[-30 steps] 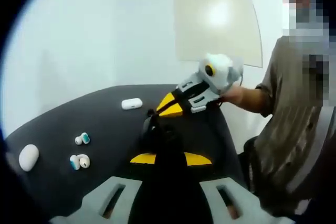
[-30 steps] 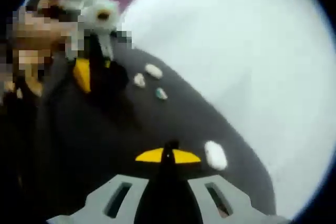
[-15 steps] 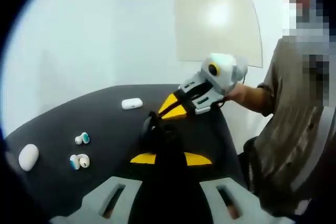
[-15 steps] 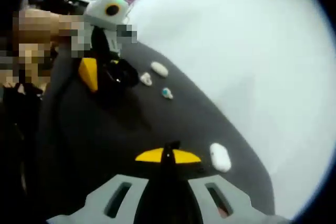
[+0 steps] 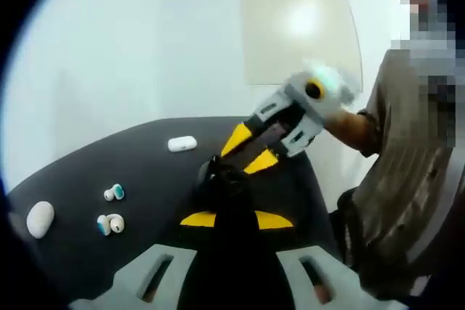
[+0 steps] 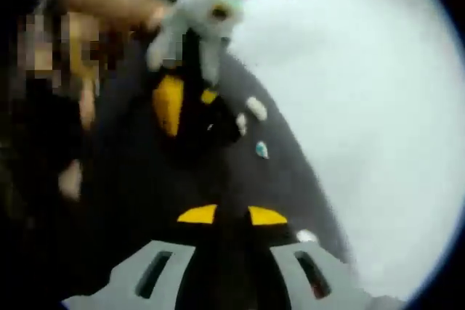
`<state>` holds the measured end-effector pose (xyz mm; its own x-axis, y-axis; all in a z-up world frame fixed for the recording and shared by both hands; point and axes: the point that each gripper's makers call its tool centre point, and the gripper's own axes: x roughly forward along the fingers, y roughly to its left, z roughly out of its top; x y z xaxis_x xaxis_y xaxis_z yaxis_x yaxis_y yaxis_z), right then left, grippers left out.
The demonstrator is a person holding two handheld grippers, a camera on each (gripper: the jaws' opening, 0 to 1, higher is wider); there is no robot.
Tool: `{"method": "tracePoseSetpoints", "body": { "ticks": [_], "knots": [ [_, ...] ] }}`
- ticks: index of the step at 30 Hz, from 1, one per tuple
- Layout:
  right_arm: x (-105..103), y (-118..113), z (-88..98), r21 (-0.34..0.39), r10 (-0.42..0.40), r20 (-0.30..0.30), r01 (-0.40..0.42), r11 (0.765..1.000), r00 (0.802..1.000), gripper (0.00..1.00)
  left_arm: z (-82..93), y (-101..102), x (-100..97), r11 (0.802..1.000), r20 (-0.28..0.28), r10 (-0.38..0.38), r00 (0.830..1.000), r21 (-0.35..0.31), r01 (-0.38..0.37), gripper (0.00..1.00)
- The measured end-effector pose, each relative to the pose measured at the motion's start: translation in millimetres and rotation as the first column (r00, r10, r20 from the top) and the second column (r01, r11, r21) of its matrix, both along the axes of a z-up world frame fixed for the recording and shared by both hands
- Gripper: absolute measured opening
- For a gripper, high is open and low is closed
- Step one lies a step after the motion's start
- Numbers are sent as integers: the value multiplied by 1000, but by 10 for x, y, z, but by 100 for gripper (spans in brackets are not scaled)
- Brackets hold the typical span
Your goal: Pick up three earphones and place each one into its charging case using tactile feedback, ensure that each earphone is properly inserted and securely positioned inside the case.
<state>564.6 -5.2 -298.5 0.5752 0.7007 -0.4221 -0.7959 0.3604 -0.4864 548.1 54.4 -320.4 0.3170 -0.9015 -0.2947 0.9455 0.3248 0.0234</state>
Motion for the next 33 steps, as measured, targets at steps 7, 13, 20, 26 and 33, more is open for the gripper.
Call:
{"method": "tracePoseSetpoints", "body": {
  "ticks": [7,13,20,26,33],
  "knots": [
    [341,-359,70,494,267,-362,-59,867,893,21,5,-3,-7,1000,1,-7,1000,-1,7,14],
    [470,-401,66,557,388,-462,-80,827,798,21,6,-7,-5,1000,-7,-7,1000,-5,7,14],
    [424,-224,-197,405,388,-460,-201,892,798,21,8,-6,-2,1000,-17,-13,1000,-8,13,14],
    [365,-59,-185,345,394,-443,-252,904,805,19,7,-3,2,1000,-21,-14,1000,-9,14,14],
    [261,24,-8,307,446,-386,-343,888,808,19,7,-2,-1,1000,-22,-15,1000,-10,14,14]
  ]
}}
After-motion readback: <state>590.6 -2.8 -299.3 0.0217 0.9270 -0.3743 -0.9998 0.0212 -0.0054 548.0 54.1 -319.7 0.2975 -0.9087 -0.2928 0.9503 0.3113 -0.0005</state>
